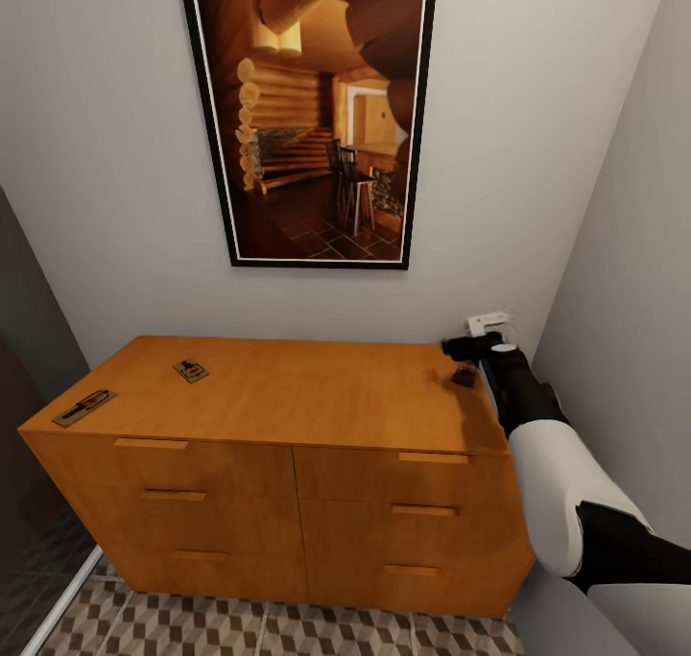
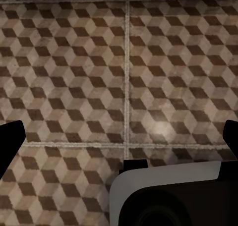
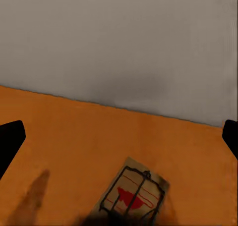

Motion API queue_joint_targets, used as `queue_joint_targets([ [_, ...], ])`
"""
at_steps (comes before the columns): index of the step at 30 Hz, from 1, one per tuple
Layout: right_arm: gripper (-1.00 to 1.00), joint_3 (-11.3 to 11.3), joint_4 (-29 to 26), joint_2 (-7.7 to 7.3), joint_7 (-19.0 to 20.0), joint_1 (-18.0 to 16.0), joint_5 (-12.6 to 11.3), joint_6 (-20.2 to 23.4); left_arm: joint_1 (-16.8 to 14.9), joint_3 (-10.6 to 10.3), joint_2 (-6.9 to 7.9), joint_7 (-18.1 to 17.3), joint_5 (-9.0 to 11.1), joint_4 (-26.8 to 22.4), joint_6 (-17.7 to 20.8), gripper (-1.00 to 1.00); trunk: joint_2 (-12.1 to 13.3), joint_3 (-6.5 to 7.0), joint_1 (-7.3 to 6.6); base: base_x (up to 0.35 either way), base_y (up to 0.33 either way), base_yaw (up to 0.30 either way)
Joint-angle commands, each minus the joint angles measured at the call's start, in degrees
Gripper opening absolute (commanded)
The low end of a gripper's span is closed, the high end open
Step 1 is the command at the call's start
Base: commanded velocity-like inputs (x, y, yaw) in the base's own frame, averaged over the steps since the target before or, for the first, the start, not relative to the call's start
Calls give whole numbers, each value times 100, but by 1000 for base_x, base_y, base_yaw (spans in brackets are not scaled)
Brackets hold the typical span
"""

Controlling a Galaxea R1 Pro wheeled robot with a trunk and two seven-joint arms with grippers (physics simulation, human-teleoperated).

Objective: Take the four mousetraps from the cabinet in the bathroom and place them on the bathroom floor. Make sure all four end up on the same floor surface, and ensure that at least two of them are either under or directly next to the same bathroom sink.

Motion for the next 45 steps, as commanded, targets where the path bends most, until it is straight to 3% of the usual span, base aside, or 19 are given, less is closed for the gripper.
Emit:
queue_joint_targets([
  [1,100,-43,17,11,-94,-5,20,-41,-9,52,3,-17,-43,21,-31,100,-3,-6,0,0,0,0],
  [2,100,-47,42,13,-216,-5,-30,-84,-9,52,3,-17,-43,19,-31,100,-3,-6,0,0,0,0],
  [4,100,-62,114,16,-616,-5,-380,-193,-13,55,2,-17,-43,13,-31,100,-3,-6,0,0,0,0],
  [11,100,-60,155,20,-1249,-5,-1004,-249,-17,60,-4,-17,-43,5,-31,100,-3,-6,0,0,0,0],
  [15,100,-36,164,100,-1926,-5,-1179,-258,-17,61,-5,-17,-43,4,-31,100,-3,-6,0,0,0,0],
  [17,100,-20,159,248,-2557,-5,-1223,-254,-18,61,-9,-17,-40,-1,-31,100,-3,-6,0,0,0,0],
  [21,100,32,141,406,-3408,-5,-1254,-126,-18,61,-17,-17,-38,-51,-31,100,-3,-6,0,0,0,0],
  [23,100,56,91,467,-3603,-12,-1265,94,-18,61,-16,-17,-40,-80,-31,100,-3,-6,0,0,0,0],
  [24,100,60,60,488,-3645,-14,-1267,196,-18,61,-15,-17,-40,-86,-31,100,-3,-6,0,0,0,0],
  [26,100,70,-256,570,-3754,-20,-1301,1002,-18,55,-11,-17,-43,-106,-31,100,-3,-6,0,0,0,0],
  [31,100,62,-705,591,-3787,-36,-1495,1749,-18,53,-7,-23,-43,-110,-31,100,-3,-6,0,0,0,0],
  [33,100,61,-1179,597,-3803,-102,-1679,2529,-18,53,-12,-28,-40,-111,-31,100,-3,-6,0,0,0,0],
  [39,100,61,-1412,597,-3790,-243,-1768,3368,-18,53,-13,-32,-41,-111,-31,100,-3,-6,0,0,0,0],
  [45,100,57,-1476,581,-3795,-452,-1879,3686,-18,50,-11,-34,-41,-111,-31,100,-3,-6,0,0,0,0],
])
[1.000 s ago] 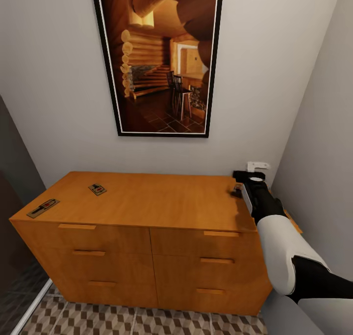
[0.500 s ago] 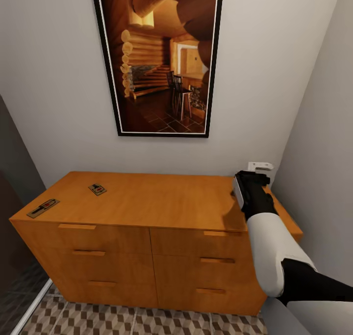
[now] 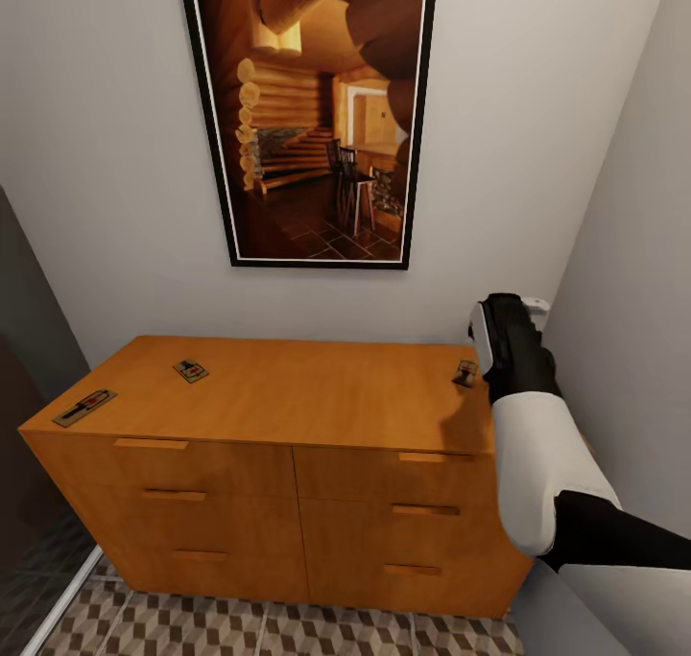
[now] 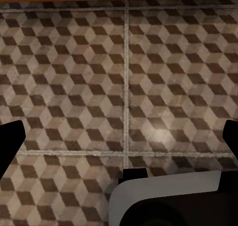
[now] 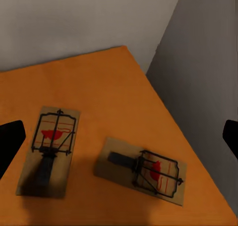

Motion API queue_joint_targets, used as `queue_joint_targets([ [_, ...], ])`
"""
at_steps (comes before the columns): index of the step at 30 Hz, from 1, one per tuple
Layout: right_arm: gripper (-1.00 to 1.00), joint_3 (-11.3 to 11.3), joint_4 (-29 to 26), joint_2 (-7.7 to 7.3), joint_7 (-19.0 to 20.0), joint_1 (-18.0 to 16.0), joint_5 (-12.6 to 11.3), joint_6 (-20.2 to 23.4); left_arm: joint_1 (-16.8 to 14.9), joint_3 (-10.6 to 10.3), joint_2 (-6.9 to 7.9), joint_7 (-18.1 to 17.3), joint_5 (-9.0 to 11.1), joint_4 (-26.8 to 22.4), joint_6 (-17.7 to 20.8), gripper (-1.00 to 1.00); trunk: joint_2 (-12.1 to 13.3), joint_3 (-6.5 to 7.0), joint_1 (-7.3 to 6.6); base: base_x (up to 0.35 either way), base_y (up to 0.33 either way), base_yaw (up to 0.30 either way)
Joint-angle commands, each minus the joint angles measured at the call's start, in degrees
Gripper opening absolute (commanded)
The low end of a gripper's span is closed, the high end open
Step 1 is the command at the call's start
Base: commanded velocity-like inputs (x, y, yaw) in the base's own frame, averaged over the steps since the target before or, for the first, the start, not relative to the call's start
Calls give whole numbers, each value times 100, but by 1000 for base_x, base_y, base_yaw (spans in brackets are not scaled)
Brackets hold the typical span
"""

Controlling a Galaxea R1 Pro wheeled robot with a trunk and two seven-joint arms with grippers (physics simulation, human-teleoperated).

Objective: Take the four mousetraps from the cabinet in the bathroom and place them on the bathroom floor. Make sure all four end up on the same floor surface, and ensure that at least two of them are either under or directly next to the same bathroom sink.

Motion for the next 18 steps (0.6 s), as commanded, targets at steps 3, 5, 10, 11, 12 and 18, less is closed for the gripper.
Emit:
queue_joint_targets([
  [3,100,-20,-20,-6,29,-90,-1,90,-5,49,5,-22,-41,9,-21,100,-3,-6,0,0,0,0],
  [5,100,-26,-28,-14,28,-123,-53,110,-5,48,6,-26,-40,11,-21,100,-3,-6,0,0,11,0],
  [10,100,-46,-12,-25,36,-167,-472,137,-5,46,12,-32,-42,13,-21,100,-3,-6,0,0,74,0],
  [11,100,-47,-5,-26,38,-170,-584,139,-5,46,13,-31,-41,12,-21,100,-3,-6,0,0,162,0],
  [12,100,-47,0,-26,39,-173,-706,140,-5,46,14,-30,-41,12,-21,100,-3,-6,0,0,184,0],
  [18,100,-41,13,-28,39,-178,-1591,140,-5,49,10,-28,-43,10,-21,100,-3,-6,0,0,198,0],
])
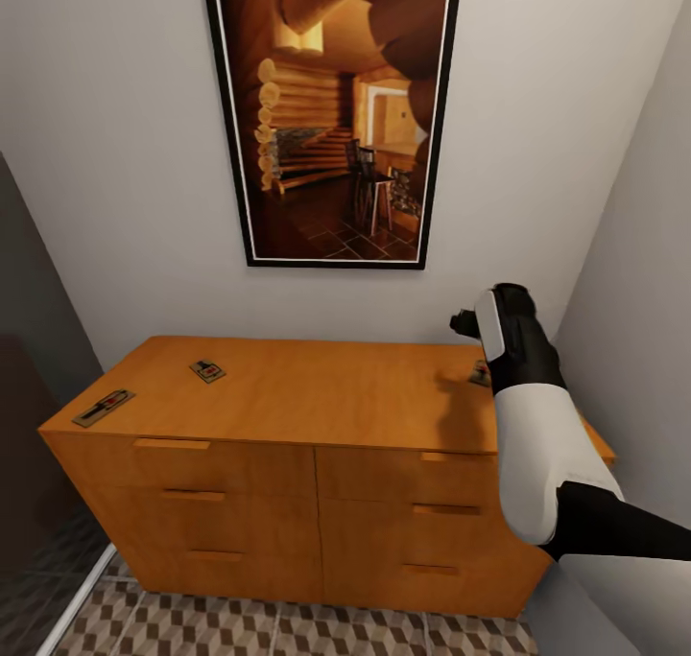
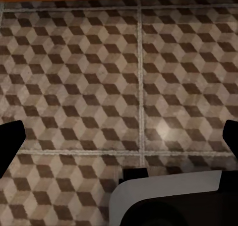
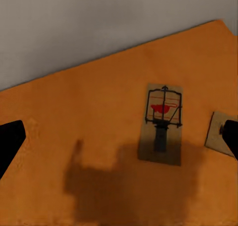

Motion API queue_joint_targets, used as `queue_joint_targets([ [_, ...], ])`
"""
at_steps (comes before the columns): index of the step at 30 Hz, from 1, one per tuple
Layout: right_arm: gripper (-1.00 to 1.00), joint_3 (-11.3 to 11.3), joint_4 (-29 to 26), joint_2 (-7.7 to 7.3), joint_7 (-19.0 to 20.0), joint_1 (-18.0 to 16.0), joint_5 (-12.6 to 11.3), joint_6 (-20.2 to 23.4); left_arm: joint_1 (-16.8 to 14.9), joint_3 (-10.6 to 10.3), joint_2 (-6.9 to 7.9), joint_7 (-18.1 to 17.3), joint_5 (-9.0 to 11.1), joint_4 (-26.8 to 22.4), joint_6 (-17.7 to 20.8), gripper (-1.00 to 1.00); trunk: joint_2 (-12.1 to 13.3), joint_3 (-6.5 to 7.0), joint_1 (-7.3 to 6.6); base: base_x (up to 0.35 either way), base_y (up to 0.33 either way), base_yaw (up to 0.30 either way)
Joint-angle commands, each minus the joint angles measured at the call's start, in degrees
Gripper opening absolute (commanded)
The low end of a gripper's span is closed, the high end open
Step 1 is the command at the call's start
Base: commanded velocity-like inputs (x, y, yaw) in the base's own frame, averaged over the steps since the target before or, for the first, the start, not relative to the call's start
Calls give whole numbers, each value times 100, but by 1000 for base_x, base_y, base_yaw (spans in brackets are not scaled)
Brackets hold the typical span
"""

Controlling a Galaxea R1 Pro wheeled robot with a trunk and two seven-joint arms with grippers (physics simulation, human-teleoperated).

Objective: Take the four mousetraps from the cabinet in the bathroom and place them on the bathroom floor. Make sure all four end up on the same floor surface, and ensure that at least two of them are either under or directly next to the same bathroom sink.

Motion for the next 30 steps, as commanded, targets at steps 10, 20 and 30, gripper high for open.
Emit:
queue_joint_targets([
  [10,100,2,200,-28,-35,-3,-496,-5,-5,50,0,-19,-48,17,-20,100,-3,-6,0,0,45,0],
  [20,100,11,436,-406,-30,-2,-509,-74,-5,50,0,-9,-48,18,-20,100,-3,-6,0,4,3,0],
  [30,100,26,454,-589,-24,-2,-484,-93,-5,52,-1,-24,-44,18,-20,100,-3,-6,0,61,0,0],
])
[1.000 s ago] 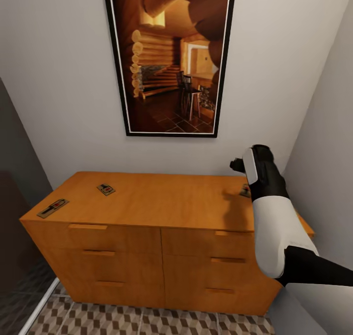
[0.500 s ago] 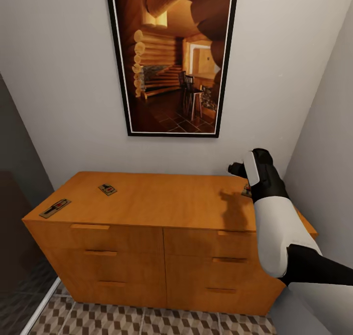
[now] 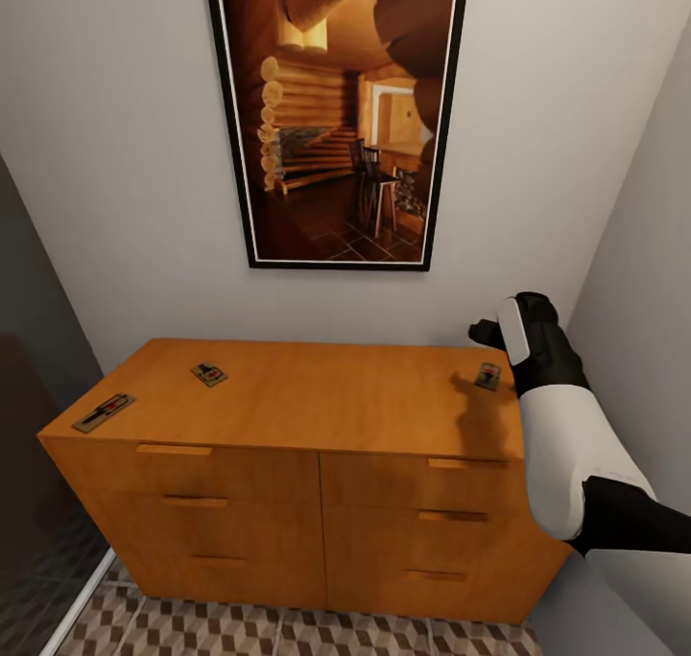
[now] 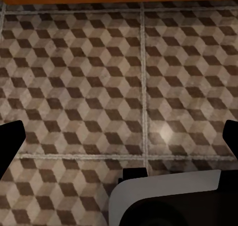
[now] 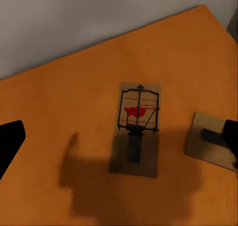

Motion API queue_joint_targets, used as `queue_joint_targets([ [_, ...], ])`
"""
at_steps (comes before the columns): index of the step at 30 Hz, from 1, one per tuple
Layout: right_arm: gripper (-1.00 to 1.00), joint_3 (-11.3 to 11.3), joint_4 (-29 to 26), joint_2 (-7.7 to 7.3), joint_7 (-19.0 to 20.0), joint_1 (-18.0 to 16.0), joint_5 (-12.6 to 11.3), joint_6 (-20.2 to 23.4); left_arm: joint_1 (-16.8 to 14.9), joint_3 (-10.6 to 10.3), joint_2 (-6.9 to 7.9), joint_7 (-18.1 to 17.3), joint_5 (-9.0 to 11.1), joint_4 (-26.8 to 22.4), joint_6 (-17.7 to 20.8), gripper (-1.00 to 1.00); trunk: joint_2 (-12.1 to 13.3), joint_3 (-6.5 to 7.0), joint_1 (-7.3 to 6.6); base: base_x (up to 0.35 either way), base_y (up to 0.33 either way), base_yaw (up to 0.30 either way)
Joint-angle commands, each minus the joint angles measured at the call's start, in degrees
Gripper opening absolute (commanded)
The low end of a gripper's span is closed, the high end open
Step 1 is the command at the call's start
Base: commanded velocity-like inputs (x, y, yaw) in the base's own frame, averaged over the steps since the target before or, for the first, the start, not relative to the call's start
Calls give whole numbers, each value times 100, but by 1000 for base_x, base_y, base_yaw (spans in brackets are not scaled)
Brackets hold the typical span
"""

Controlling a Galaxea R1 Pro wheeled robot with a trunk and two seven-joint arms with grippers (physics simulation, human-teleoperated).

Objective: Take the four mousetraps from the cabinet in the bathroom and place them on the bathroom floor. Make sure all four end up on the same floor surface, and ensure that at least two of them are either under or directly next to the same bathroom sink.

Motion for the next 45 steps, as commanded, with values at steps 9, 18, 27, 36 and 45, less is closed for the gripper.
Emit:
queue_joint_targets([
  [9,100,9,64,-54,-53,-5,-61,-115,-6,50,3,-31,-46,10,-25,100,-3,-6,0,10,0,0],
  [18,100,17,77,-56,-52,-5,-61,-134,-6,49,6,-32,-47,12,-22,100,-3,-6,0,1,0,0],
  [27,100,21,55,-65,-58,92,-50,-137,-6,49,11,-32,-47,19,-22,100,-3,-6,0,0,0,0],
  [36,100,22,53,-69,-61,134,-49,-137,-6,49,4,-32,-47,19,-22,100,-3,-6,0,0,0,0],
  [45,100,22,53,-70,-60,184,-49,-137,-6,49,3,-32,-47,19,-22,100,-3,-19,0,0,0,0],
])
